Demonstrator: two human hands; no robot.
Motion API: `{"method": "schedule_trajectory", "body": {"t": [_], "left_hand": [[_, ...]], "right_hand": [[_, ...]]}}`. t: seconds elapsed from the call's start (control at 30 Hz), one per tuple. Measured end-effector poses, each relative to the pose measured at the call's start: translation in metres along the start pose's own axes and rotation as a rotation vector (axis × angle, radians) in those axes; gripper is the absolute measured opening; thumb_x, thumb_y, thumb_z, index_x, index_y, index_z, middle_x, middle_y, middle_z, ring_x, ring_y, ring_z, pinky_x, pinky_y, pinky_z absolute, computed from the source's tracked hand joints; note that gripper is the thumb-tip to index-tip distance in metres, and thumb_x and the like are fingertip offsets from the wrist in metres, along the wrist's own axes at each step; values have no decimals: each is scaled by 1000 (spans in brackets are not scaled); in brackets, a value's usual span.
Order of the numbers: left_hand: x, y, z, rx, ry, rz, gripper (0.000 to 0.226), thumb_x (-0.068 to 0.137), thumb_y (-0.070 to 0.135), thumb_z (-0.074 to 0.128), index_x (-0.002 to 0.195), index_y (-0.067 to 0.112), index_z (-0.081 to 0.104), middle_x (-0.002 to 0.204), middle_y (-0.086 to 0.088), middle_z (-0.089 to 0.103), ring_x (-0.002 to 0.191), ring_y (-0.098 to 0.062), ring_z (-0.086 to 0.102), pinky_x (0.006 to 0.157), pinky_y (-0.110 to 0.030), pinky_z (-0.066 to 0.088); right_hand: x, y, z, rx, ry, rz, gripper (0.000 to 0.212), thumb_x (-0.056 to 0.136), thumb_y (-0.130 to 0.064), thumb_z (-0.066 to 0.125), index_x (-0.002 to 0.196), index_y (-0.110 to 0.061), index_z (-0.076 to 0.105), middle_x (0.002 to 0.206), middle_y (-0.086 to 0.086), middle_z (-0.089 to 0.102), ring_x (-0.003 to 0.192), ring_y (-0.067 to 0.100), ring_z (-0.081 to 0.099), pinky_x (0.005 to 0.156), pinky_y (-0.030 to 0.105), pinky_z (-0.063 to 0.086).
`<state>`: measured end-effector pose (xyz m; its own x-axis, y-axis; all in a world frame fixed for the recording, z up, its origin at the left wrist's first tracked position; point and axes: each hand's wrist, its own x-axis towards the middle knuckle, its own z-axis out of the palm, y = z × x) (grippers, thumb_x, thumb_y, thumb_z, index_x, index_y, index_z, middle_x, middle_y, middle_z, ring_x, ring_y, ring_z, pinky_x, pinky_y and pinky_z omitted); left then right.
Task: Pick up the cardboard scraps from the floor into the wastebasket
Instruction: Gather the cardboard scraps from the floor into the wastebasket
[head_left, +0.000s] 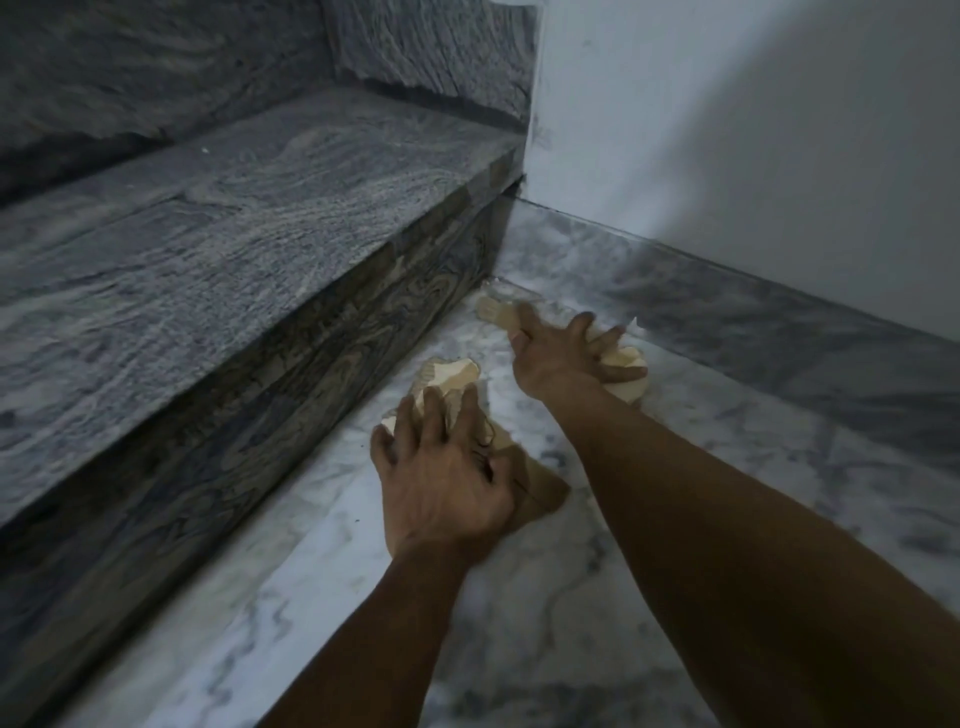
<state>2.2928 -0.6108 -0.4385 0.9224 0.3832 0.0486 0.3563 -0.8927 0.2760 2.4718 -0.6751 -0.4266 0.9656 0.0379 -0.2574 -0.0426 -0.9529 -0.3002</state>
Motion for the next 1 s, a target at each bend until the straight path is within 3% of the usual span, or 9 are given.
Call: {"method": "schedule_trajectory", "body": {"t": [0.1, 0.2, 0.3, 0.4, 0.57, 0.63, 0.73, 0.87, 1.0], "left_hand": [[-1, 0, -1, 21, 18, 3, 76, 85, 58, 28, 157, 35, 22, 165, -6, 23, 153, -30, 10, 119, -55, 9], [1, -2, -1, -5, -11, 1, 78, 82, 65, 21, 155, 37, 25, 166, -6, 19, 154, -31, 0, 120, -59, 3], [-1, 2, -5, -37, -82, -14, 98, 74, 93, 14, 155, 38, 20, 168, -6, 4, 154, -31, -13, 119, -60, -10], [-1, 2, -7, -11, -101, -16, 109, 66, 100, 17, 154, 37, 19, 169, -7, -2, 154, -30, -14, 119, -61, -9], [-1, 3, -7, 17, -109, -14, 105, 69, 98, 22, 153, 34, 22, 169, -5, 4, 154, -31, -6, 119, -61, -5], [-2, 4, -9, 33, -122, -14, 104, 69, 97, 23, 152, 33, 25, 168, -6, 8, 154, -33, -2, 118, -62, 0], [-9, 7, -20, 118, -159, 23, 96, 69, 93, 28, 140, 29, 36, 157, -12, 26, 143, -38, 21, 110, -61, 22], [-38, 11, -38, 154, -212, 20, 87, 70, 90, 43, 131, 28, 40, 142, -15, 36, 127, -38, 35, 98, -56, 34], [-58, 16, -45, 49, -293, -29, 107, 65, 85, 62, 150, 34, 22, 149, -17, 28, 132, -41, 30, 102, -58, 31]], "right_hand": [[-4, 2, -8, -9, -62, -58, 43, 106, -47, 29, 147, -58, 26, 166, 12, -4, 145, 56, -21, 93, 90, -7], [-13, 12, -11, -10, -24, -145, 31, 105, -37, 39, 134, -44, 46, 155, 15, 24, 146, 56, 2, 99, 88, 2], [-24, 32, -12, -91, 64, -259, 22, 103, -28, 45, 124, -31, 49, 137, 15, 44, 137, 51, 29, 102, 80, 22], [-37, 57, -13, -135, 79, -374, 10, 99, -22, 45, 108, -28, 46, 122, 15, 53, 125, 44, 45, 98, 69, 39], [-85, 106, -13, -197, 135, -377, 21, 96, -20, 38, 115, -21, 46, 123, 14, 54, 119, 40, 48, 92, 56, 46], [-114, 125, -5, -297, 297, -396, 26, 95, -24, 40, 118, -17, 51, 119, 10, 57, 112, 37, 54, 77, 46, 43], [-151, 151, 8, -402, 485, -362, 22, 90, -32, 51, 102, -15, 57, 100, 7, 60, 89, 34, 57, 66, 42, 35], [-188, 177, 17, -384, 564, -269, 28, 87, -41, 48, 95, -15, 56, 92, 9, 55, 79, 32, 50, 67, 41, 31], [-217, 204, 21, -354, 555, -262, 39, 90, -50, 46, 94, -13, 58, 89, 13, 56, 81, 34, 53, 71, 43, 37]]}}
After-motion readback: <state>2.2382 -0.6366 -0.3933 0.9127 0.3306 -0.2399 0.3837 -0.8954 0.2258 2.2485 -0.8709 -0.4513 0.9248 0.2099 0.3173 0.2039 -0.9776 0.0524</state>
